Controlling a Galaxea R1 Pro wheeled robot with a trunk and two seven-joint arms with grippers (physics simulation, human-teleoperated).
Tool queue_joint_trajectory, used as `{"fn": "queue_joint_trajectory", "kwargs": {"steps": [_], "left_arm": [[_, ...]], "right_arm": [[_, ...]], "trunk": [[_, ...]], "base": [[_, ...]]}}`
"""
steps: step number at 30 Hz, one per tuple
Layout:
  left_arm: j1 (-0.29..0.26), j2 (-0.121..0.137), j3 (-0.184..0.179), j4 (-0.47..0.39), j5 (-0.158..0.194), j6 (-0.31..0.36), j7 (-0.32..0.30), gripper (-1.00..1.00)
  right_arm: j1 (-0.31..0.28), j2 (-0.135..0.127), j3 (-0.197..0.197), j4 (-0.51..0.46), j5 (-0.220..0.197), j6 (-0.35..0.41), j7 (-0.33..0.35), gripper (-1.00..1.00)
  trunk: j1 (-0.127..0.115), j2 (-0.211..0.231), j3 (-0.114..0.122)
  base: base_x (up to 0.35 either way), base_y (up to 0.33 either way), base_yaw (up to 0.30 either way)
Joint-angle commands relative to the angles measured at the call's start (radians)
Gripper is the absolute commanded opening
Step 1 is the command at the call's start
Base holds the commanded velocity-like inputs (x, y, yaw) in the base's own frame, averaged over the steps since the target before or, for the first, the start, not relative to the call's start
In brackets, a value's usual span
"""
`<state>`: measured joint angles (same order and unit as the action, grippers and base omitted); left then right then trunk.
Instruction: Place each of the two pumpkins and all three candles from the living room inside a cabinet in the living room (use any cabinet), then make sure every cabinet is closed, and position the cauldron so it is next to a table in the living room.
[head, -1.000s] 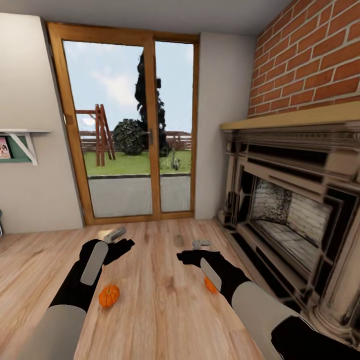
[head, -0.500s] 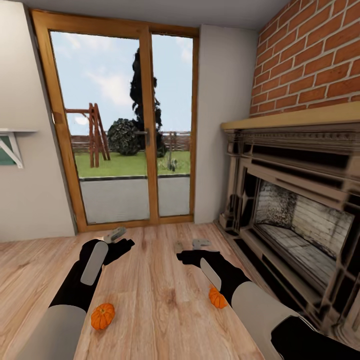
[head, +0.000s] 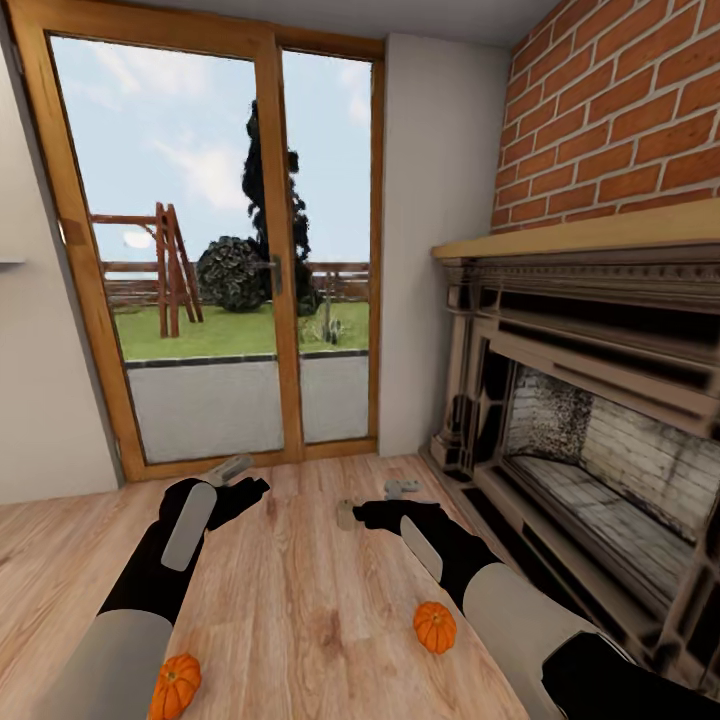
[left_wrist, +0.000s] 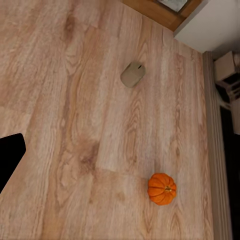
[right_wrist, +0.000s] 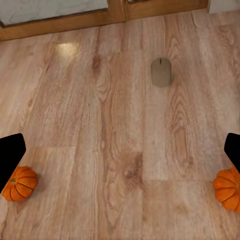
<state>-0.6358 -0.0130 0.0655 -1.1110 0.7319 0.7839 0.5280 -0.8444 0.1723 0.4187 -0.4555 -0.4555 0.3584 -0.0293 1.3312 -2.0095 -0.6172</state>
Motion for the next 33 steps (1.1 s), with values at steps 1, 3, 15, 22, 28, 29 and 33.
{"fn": "queue_joint_trajectory", "kwargs": {"steps": [1,3,15,22,28,29,33], "left_arm": [[0.000,-0.001,0.002,-0.001,0.011,0.003,0.009,1.00],[-0.001,-0.001,0.002,-0.001,0.011,0.002,0.009,1.00],[-0.001,-0.001,0.001,0.000,0.011,0.002,0.009,1.00],[-0.001,-0.001,0.000,0.000,0.011,0.002,0.009,1.00],[-0.001,-0.001,0.000,0.000,0.011,0.002,0.009,1.00],[-0.001,-0.001,0.000,0.000,0.011,0.002,0.009,1.00],[-0.001,-0.001,0.000,-0.001,0.011,0.002,0.008,1.00]], "right_arm": [[-0.001,-0.001,0.005,-0.001,-0.005,0.004,-0.003,1.00],[-0.001,-0.001,0.005,-0.001,-0.005,0.004,-0.003,1.00],[-0.001,-0.001,0.005,-0.001,-0.005,0.005,-0.003,1.00],[-0.001,-0.001,0.005,0.000,-0.005,0.013,-0.004,1.00],[-0.001,-0.001,0.005,0.000,-0.005,0.018,-0.004,1.00],[-0.001,-0.001,0.005,0.000,-0.005,0.018,-0.004,1.00],[-0.001,-0.001,0.005,0.000,-0.005,0.019,-0.004,1.00]], "trunk": [[0.000,-0.001,-0.001],[0.000,-0.001,-0.001],[0.000,-0.001,-0.003],[0.000,-0.001,-0.011],[0.000,-0.001,-0.021],[0.000,-0.001,-0.023],[0.000,-0.001,-0.029]], "base": [[0.335,0.000,-0.007],[0.335,0.000,-0.003],[0.335,0.000,0.000],[0.335,0.000,0.000],[0.323,0.000,0.000],[0.181,0.000,0.000],[0.059,0.000,0.000]]}}
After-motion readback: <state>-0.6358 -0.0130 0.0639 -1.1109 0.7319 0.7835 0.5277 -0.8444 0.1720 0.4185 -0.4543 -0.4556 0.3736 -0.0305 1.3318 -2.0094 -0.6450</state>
